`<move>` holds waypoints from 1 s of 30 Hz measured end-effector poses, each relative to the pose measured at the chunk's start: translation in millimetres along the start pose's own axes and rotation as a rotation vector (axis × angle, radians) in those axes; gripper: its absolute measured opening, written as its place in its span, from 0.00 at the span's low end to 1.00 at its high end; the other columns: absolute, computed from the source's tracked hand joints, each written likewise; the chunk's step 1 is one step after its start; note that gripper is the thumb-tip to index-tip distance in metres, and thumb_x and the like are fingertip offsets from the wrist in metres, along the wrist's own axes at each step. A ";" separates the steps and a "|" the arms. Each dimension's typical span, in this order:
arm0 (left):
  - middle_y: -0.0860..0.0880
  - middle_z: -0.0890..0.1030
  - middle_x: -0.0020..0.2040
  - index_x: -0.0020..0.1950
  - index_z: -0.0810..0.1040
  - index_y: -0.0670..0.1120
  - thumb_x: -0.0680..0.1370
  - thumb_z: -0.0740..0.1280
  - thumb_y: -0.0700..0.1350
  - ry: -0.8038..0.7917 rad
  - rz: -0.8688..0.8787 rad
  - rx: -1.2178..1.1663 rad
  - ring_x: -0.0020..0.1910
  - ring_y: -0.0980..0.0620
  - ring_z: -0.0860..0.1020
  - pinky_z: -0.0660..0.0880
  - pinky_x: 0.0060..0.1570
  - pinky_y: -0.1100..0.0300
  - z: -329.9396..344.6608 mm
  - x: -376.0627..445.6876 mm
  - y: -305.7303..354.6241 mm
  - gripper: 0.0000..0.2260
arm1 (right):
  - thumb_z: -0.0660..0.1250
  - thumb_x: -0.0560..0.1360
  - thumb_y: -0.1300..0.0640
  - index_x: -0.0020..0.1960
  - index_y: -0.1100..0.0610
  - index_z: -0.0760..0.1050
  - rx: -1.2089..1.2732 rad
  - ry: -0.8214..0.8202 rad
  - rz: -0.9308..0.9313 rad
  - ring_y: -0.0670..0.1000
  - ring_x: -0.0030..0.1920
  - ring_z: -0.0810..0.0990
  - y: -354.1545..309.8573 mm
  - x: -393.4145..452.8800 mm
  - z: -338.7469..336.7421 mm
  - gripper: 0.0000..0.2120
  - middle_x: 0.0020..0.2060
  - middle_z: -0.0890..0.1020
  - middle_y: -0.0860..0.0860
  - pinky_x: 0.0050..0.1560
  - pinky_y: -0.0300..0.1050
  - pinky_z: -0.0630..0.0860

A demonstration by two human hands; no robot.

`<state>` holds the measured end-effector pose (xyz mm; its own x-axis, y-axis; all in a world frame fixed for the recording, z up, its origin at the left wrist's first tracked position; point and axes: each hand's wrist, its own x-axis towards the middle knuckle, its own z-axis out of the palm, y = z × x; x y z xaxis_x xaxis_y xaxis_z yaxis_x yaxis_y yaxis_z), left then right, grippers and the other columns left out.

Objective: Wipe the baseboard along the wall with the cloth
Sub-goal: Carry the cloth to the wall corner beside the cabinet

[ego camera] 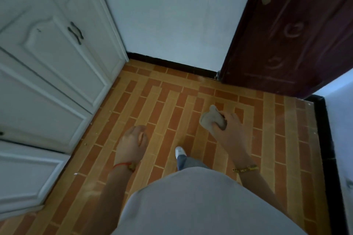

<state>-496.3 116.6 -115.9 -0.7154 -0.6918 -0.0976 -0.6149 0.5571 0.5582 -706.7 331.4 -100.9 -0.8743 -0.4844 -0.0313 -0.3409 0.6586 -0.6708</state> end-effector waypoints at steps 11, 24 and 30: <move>0.46 0.81 0.59 0.63 0.79 0.46 0.82 0.63 0.43 0.157 -0.171 -0.045 0.57 0.44 0.80 0.76 0.52 0.50 -52.5 157.8 -19.3 0.11 | 0.68 0.74 0.60 0.60 0.56 0.74 0.040 -0.128 -0.230 0.46 0.49 0.72 -111.4 222.9 54.1 0.15 0.52 0.71 0.48 0.44 0.37 0.68; 0.45 0.80 0.61 0.63 0.79 0.45 0.81 0.63 0.42 0.144 -0.321 -0.072 0.59 0.43 0.79 0.76 0.57 0.49 -126.3 339.1 -150.3 0.12 | 0.71 0.74 0.55 0.59 0.55 0.75 0.046 -0.210 -0.262 0.48 0.43 0.74 -228.6 377.9 206.0 0.15 0.48 0.71 0.48 0.41 0.35 0.70; 0.46 0.81 0.59 0.62 0.79 0.45 0.82 0.60 0.46 0.130 -0.253 -0.066 0.58 0.45 0.78 0.76 0.57 0.47 -197.4 447.5 -203.1 0.13 | 0.70 0.75 0.56 0.58 0.56 0.75 0.067 -0.120 -0.250 0.44 0.40 0.72 -310.9 447.9 266.8 0.13 0.50 0.73 0.51 0.38 0.28 0.65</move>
<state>-626.1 -396.8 -110.2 -0.4906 -0.8607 -0.1364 -0.7424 0.3308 0.5826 -900.2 -244.0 -104.1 -0.7177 -0.6941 0.0565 -0.5138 0.4729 -0.7158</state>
